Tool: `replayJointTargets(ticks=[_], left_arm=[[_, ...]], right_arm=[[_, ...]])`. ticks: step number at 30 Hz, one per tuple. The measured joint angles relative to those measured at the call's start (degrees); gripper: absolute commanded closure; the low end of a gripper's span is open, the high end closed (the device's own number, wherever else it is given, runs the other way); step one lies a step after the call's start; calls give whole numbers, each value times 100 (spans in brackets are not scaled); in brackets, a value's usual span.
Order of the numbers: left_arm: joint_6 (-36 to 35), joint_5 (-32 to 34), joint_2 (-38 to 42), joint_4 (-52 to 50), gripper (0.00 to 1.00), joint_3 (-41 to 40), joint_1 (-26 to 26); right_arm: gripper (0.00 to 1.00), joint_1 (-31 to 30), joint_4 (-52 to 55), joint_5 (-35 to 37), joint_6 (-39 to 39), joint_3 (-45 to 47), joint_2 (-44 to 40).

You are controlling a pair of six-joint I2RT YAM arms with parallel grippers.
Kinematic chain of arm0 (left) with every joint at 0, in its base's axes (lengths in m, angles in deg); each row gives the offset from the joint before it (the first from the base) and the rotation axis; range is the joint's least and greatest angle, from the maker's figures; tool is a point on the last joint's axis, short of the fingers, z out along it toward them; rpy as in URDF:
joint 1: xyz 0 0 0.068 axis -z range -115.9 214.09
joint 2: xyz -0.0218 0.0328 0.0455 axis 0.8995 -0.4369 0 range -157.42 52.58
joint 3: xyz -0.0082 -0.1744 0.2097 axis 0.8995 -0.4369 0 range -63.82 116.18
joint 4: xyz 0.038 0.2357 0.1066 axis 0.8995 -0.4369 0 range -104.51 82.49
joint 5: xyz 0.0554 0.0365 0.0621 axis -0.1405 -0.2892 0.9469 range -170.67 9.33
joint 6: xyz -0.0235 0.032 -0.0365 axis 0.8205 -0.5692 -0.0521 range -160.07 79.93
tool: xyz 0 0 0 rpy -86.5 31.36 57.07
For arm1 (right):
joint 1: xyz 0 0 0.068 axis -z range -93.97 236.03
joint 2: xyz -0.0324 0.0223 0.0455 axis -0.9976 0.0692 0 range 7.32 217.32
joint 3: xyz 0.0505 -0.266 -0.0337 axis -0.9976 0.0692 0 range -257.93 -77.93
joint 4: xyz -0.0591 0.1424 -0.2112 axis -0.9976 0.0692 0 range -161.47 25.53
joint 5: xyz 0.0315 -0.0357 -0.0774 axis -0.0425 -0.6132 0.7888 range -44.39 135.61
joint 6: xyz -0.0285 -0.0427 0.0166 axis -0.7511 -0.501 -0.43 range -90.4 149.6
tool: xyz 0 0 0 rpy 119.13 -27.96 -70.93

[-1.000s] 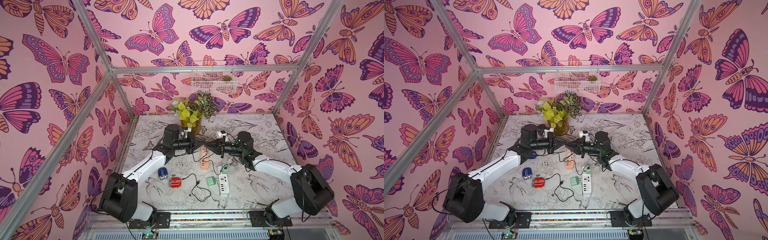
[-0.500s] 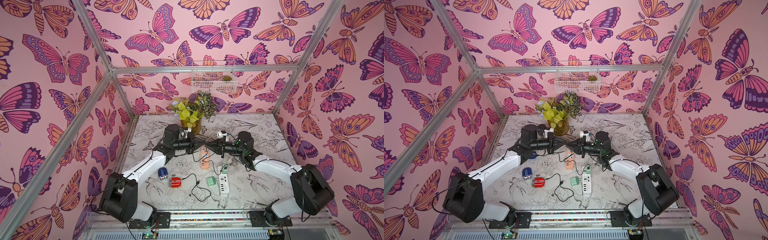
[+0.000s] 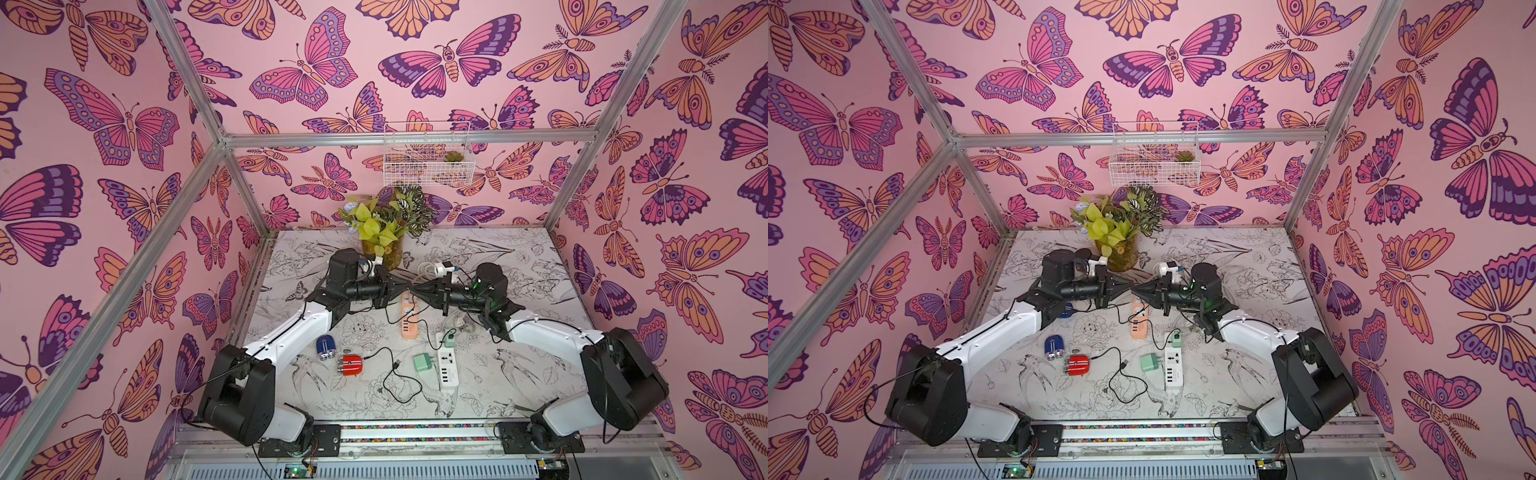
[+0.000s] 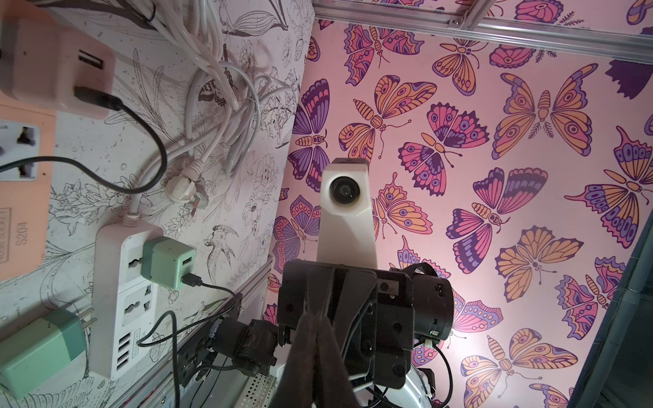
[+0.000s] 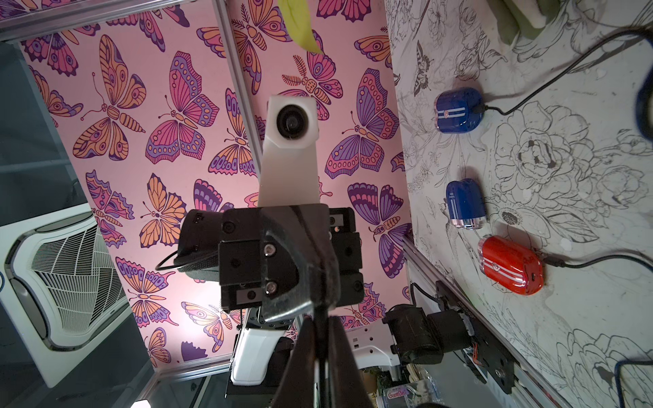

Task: Charge the electric shaver
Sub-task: Pick up the charging cable from the center of the board, then pick up the electric shaver from the center of the board.

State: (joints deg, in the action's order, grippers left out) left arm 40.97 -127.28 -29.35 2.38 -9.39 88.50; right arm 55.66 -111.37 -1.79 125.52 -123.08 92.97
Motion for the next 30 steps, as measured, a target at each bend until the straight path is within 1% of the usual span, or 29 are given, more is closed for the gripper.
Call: replayJointTargets(ticks=[1, 2, 4, 6, 7, 8, 11, 12, 15, 17, 20, 22, 26, 30], left_arm=[[-17, 98, 68, -166, 62, 0, 7], [-61, 234, 162, -404, 56, 2, 7], [-225, 575, 391, -1078, 49, 76, -4], [-369, 1056, 688, -1825, 38, 192, -26], [-424, 1381, 916, -2253, 35, 236, -52], [-450, 1753, 1189, -2741, 36, 278, -94], [-330, 2691, 1917, -4037, 44, 343, -299], [-229, 2887, 2107, -4347, 45, 306, -385], [240, 3322, 2522, -4913, 42, -85, -568], [645, 3390, 2516, -4937, 38, -479, -575], [1152, 3536, 2140, -4721, 32, -999, -575], [1421, 3764, 1945, -4439, 24, -1276, -575], [1773, 4247, 1661, -3685, 23, -1641, -605], [2000, 4478, 1314, -2942, 20, -1893, -647]], right_arm=[[100, 2, 17, 2, -20, 0, 0], [100, 4, 39, 2, -46, 0, 0], [100, 22, 127, 0, -162, 0, 0], [100, 28, 247, -7, -286, 0, -13], [100, 28, 323, -15, -352, 0, -26], [100, 28, 433, -22, -446, 0, -57], [100, 22, 940, -26, -835, -4, -223], [100, 13, 1193, -26, -1012, -31, -291], [100, -90, 1867, -59, -1513, -278, -363], [100, -203, 2118, -96, -1720, -468, -352], [100, -334, 2199, -173, -1864, -651, -275], [100, -402, 2192, -205, -1891, -715, -184], [100, -439, 2203, -278, -1910, -726, -66], [100, -439, 2216, -328, -1928, -726, -66]])
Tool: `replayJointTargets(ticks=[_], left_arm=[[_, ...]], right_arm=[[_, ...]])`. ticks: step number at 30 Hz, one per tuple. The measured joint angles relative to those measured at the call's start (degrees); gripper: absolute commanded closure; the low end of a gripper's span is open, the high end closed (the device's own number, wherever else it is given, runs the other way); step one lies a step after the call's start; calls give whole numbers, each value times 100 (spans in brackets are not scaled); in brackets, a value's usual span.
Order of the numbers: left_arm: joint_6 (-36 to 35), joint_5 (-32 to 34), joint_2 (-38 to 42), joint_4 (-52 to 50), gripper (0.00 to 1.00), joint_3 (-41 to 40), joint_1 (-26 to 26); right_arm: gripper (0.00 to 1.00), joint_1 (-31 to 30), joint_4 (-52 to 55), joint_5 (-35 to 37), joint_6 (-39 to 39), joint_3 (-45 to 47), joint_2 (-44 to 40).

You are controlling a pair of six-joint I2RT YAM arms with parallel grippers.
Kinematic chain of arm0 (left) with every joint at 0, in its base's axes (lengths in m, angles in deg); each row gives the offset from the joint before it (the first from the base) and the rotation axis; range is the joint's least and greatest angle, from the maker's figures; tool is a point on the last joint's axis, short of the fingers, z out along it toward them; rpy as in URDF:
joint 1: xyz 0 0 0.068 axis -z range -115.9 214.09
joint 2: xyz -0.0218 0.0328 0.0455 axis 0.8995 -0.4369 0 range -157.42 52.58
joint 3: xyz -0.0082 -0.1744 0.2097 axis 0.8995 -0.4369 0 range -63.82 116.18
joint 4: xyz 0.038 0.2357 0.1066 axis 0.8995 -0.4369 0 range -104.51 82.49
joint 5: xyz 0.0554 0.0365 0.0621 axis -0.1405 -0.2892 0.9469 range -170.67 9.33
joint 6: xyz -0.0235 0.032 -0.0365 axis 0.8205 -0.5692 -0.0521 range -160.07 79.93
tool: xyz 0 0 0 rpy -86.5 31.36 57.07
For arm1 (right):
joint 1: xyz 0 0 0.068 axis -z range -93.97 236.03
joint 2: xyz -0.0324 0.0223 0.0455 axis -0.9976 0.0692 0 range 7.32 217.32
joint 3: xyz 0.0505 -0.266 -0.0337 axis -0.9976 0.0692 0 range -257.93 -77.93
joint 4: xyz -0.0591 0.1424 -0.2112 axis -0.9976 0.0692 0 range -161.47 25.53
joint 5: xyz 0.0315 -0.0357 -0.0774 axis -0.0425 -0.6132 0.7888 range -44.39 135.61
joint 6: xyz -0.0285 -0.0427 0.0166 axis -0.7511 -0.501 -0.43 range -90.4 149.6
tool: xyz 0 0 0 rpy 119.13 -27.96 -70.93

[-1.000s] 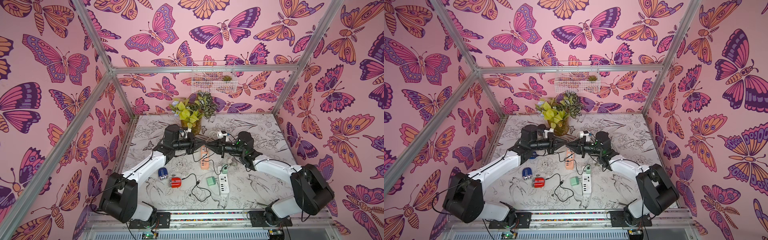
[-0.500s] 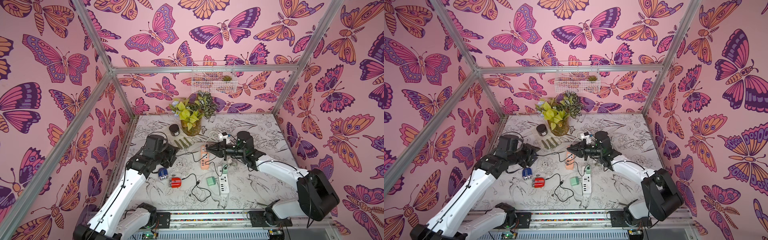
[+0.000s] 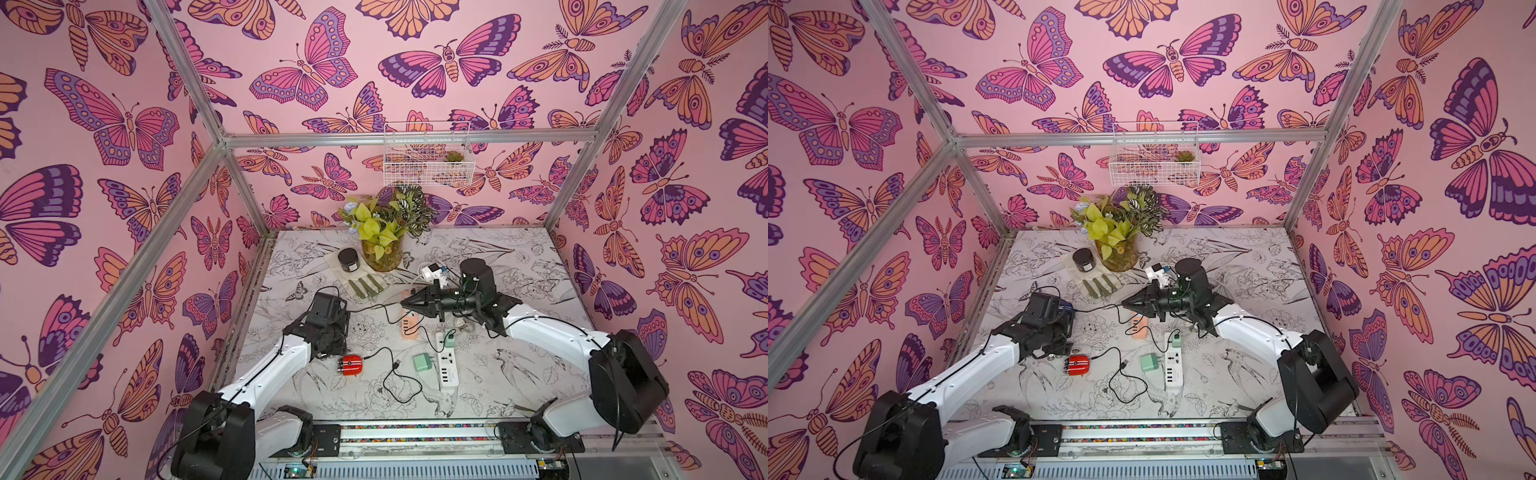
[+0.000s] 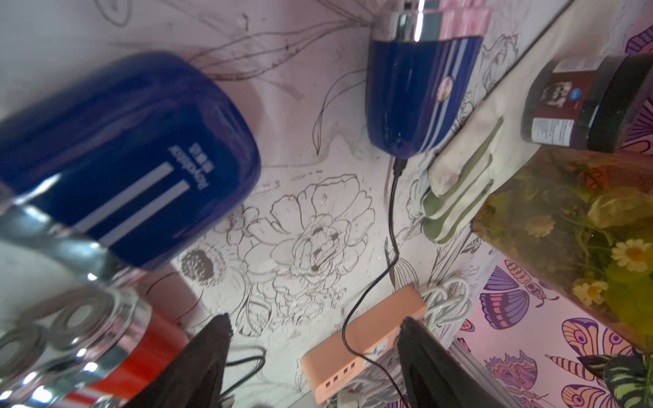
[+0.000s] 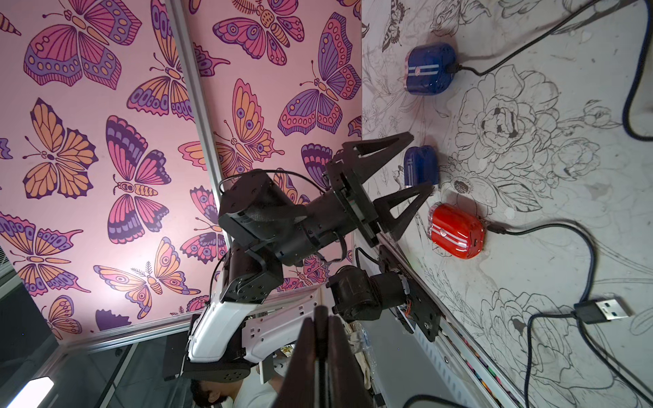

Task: Charge the electric shaver
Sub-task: Pick up the electric shaver from the center of the board.

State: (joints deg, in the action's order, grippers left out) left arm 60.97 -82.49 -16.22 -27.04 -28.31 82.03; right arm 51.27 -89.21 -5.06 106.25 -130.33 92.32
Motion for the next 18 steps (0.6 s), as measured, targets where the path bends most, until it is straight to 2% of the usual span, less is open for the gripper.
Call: replayJointTargets(ticks=[6, 18], left_arm=[[101, 208, -192, 560, 14, -402, -74], [-476, 190, -131, 750, 10, -544, -837]], right_arm=[[100, 0, -4, -22, 2, 4, -2], [100, 0, -160, -39, 133, 7, -2]])
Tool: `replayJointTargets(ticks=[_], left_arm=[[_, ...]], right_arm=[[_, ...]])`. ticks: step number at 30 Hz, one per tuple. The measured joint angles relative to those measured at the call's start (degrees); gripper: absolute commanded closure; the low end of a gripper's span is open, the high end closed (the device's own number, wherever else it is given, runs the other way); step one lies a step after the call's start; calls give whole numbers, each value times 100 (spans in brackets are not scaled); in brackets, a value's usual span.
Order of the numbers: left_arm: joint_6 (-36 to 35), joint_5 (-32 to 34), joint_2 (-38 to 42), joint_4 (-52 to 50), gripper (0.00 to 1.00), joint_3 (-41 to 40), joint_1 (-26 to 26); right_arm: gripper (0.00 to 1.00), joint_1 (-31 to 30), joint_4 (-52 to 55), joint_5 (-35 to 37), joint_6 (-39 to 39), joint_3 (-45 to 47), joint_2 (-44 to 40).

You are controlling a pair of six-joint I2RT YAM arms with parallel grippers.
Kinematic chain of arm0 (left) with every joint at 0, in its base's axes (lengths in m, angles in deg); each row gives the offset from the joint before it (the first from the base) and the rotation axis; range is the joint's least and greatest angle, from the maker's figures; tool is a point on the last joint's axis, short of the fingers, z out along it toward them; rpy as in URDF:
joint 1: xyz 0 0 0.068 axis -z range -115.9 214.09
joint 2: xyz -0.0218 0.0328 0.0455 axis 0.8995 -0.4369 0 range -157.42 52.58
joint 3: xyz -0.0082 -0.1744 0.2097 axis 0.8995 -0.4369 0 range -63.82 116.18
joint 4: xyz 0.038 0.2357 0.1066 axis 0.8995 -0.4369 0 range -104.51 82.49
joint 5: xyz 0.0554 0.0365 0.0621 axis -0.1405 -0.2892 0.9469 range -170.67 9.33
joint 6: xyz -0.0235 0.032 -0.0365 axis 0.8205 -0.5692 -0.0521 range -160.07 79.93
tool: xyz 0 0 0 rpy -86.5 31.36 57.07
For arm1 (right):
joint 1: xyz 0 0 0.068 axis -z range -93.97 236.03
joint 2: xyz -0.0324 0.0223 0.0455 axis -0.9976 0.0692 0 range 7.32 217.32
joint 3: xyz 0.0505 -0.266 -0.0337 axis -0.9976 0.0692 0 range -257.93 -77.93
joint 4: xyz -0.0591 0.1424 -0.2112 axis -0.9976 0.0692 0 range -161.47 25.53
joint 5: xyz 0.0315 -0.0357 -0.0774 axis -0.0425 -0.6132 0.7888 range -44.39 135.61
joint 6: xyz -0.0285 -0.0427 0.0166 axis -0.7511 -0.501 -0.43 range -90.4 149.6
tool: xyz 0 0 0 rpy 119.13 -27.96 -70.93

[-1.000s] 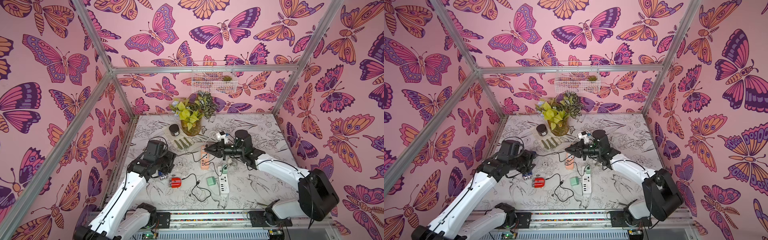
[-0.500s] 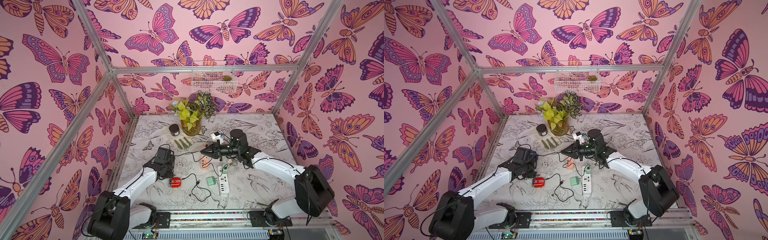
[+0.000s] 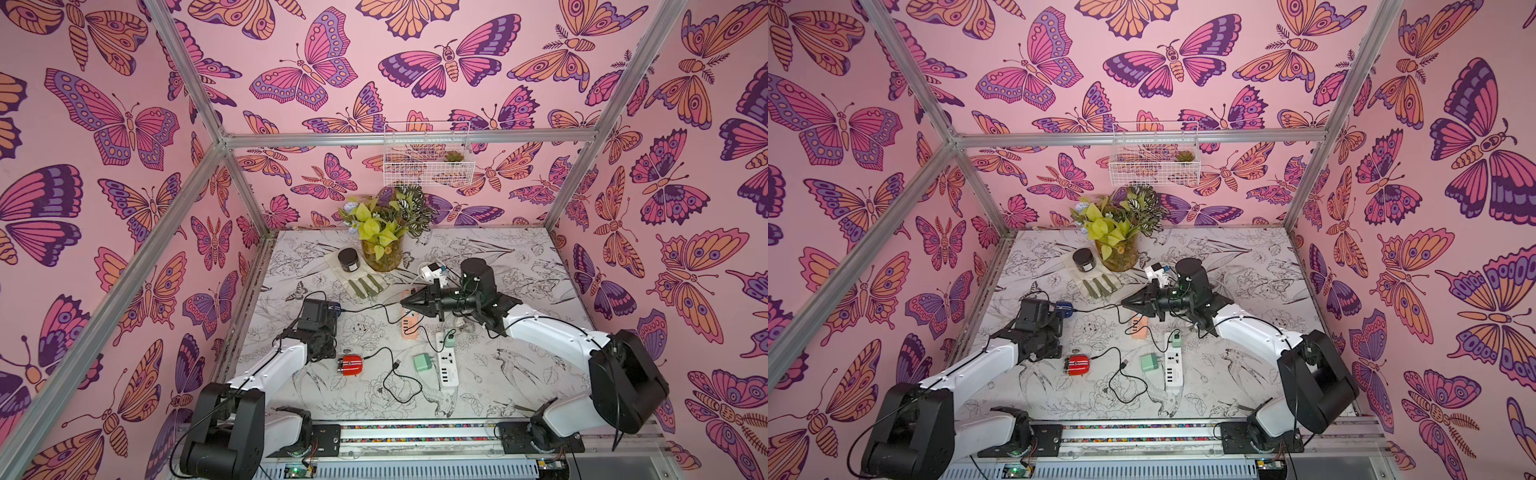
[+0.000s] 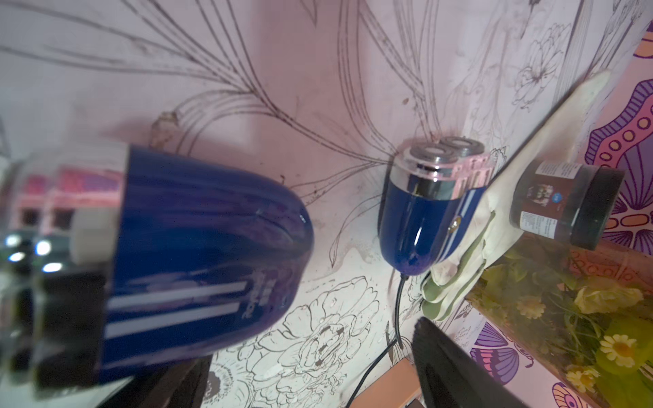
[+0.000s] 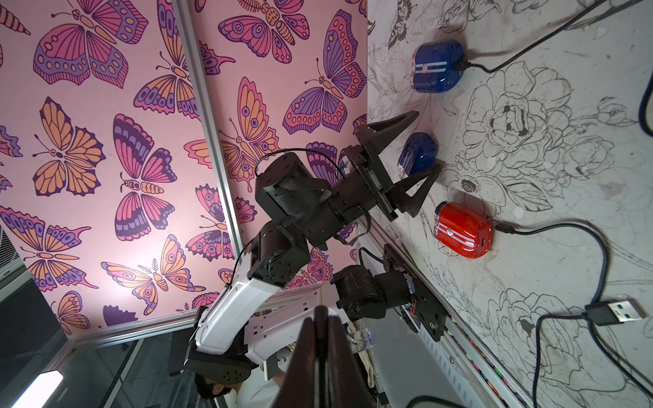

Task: Charge the electric shaver
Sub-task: Pick up the electric shaver from the center of the board.

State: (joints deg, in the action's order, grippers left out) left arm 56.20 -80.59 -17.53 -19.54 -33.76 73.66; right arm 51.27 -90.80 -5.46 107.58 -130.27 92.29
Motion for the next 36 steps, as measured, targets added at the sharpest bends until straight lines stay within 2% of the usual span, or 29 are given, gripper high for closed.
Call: replayJointTargets(ticks=[5, 9, 14, 25, 28, 31, 36], left_arm=[[-284, -55, 173, -387, 9, 83, -280], [-428, -48, 284, -986, 3, 332, -553], [-492, -79, 264, -1233, 3, 446, -839], [-382, -367, -654, -1740, 12, 933, -1185], [-367, -431, -1005, -2190, 20, 1314, -1281], [-385, -479, -1329, -2494, 21, 1620, -1360], [-317, -476, -1486, -2688, 22, 1652, -1434]], right_arm=[[100, 0, -63, 0, 4, 2, 0], [100, 0, -87, 2, 7, 20, 0], [100, 0, -105, 2, 24, 44, 0], [100, 0, -105, 2, 24, 63, 0], [100, 0, -103, 2, 24, 76, 0], [100, 0, -107, 2, 24, 76, 0], [100, 0, -111, 2, 28, 76, 0]])
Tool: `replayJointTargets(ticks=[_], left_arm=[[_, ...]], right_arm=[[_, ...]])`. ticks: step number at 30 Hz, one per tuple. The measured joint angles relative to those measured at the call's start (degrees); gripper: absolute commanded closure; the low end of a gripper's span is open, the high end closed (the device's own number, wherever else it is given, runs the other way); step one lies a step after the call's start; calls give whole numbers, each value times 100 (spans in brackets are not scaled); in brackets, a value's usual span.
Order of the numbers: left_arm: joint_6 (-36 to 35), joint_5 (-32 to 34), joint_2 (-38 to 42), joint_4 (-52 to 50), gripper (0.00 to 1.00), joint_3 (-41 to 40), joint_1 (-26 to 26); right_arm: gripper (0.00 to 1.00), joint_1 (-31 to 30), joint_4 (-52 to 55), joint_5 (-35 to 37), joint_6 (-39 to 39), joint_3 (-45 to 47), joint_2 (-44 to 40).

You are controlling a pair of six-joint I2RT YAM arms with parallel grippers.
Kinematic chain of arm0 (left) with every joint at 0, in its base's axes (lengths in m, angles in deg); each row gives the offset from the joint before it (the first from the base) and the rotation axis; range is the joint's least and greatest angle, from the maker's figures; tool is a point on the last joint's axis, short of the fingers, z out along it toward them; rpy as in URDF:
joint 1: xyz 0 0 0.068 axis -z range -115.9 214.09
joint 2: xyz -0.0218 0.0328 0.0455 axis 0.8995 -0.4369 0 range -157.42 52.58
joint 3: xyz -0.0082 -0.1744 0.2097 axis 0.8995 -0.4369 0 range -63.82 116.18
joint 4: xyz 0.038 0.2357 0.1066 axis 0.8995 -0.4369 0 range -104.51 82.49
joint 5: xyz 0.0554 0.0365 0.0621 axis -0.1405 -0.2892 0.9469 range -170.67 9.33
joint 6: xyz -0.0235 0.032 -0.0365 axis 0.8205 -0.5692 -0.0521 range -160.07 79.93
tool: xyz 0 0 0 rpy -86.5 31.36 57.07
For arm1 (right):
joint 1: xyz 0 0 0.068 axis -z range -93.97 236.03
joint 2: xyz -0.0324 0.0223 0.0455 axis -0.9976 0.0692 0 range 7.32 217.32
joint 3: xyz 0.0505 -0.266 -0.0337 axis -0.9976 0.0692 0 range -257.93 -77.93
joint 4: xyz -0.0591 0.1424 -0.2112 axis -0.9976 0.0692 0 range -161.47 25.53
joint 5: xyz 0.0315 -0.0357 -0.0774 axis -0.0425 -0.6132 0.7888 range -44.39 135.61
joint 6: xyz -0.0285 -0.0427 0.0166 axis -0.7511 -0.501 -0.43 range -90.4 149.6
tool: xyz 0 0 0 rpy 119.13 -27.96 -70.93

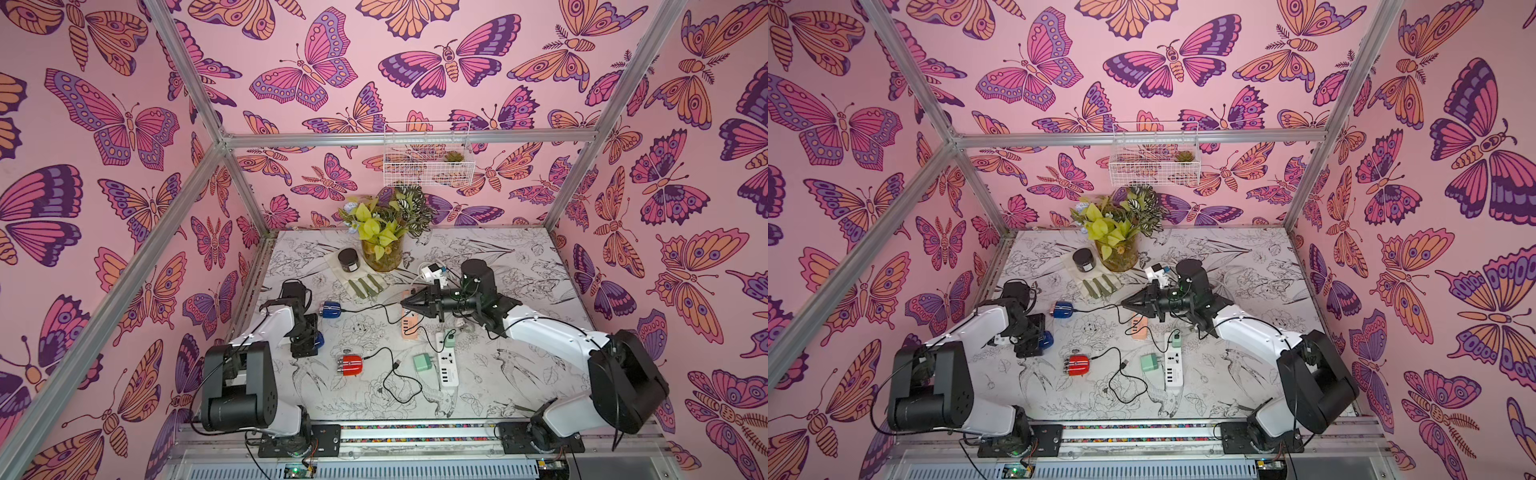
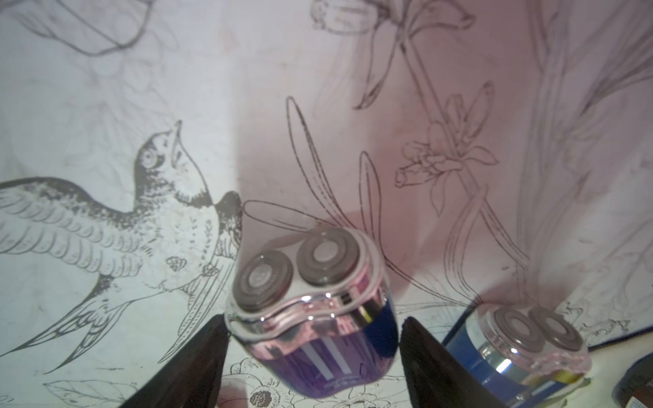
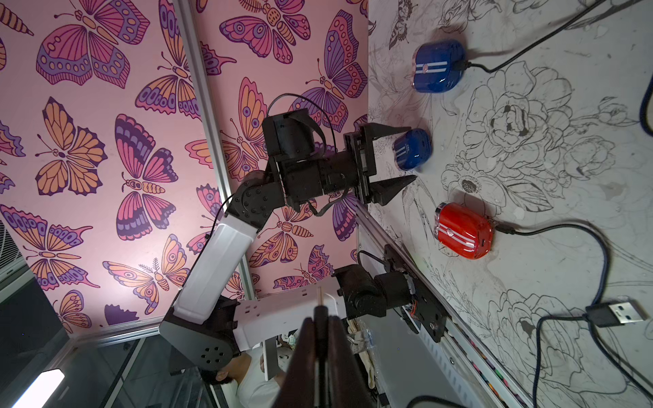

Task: Charge the electric shaver
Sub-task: Pick up the electric shaver from the center of the board.

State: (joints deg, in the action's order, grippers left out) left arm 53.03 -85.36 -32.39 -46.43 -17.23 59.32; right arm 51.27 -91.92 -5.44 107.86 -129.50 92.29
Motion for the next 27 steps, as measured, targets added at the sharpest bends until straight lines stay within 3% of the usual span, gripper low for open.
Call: replayJointTargets(ticks=[14, 27], left_arm=[[-199, -181, -667, -184, 24, 310, -278], [-57, -343, -942, -297, 52, 562, -284]], right_arm=[[100, 0, -122, 0, 105, 79, 0], [100, 0, -125, 4, 125, 136, 0]])
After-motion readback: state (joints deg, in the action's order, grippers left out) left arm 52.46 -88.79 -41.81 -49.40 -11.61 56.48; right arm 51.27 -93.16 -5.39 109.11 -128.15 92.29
